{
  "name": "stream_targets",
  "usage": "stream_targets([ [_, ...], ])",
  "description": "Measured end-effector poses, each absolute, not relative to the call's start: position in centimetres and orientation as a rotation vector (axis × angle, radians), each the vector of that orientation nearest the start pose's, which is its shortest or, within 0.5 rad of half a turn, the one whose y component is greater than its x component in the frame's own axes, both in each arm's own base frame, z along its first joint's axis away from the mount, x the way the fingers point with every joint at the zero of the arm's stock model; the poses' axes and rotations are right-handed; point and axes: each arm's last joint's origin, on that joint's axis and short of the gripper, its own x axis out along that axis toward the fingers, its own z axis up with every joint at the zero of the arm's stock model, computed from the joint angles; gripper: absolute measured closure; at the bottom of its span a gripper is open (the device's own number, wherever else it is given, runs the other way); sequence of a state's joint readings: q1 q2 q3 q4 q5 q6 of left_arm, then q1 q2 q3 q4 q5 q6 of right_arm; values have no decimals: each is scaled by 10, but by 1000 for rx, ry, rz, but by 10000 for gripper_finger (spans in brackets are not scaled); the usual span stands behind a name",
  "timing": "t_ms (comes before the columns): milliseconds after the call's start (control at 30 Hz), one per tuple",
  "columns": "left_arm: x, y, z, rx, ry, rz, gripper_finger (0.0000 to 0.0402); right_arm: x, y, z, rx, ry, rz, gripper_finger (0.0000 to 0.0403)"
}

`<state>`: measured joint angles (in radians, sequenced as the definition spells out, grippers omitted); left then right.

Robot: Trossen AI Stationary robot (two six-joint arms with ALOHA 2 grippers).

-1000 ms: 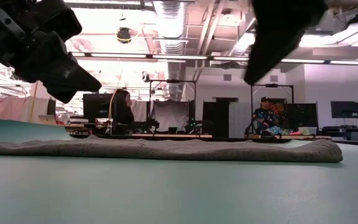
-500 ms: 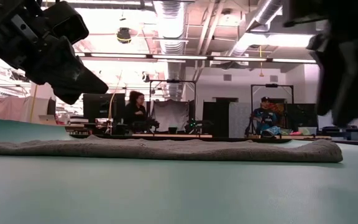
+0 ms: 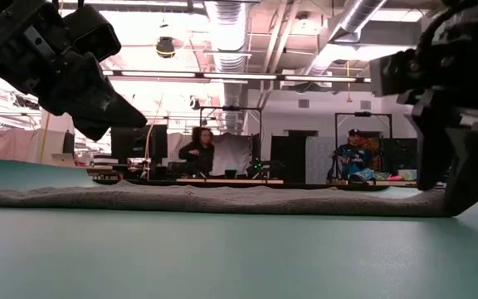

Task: Roll towel
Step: Fold the gray towel

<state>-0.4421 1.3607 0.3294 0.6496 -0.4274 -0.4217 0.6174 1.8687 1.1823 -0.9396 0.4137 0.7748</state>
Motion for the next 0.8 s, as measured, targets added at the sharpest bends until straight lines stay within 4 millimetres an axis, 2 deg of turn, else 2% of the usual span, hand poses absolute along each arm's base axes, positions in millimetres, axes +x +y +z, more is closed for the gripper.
stream_targets([
  [200, 212, -87, 146, -250, 353, 65, 401, 271, 171, 146, -149, 1334, -306, 150],
  [333, 212, -87, 146, -247, 353, 74, 401, 272, 165, 143, -115, 1353, -305, 168],
  [633, 211, -87, 143, -241, 380, 75, 401, 282, 149, 140, -5, 1404, -307, 254],
  [800, 210, -86, 141, -232, 402, 78, 401, 285, 144, 140, 34, 1426, -304, 328],
])
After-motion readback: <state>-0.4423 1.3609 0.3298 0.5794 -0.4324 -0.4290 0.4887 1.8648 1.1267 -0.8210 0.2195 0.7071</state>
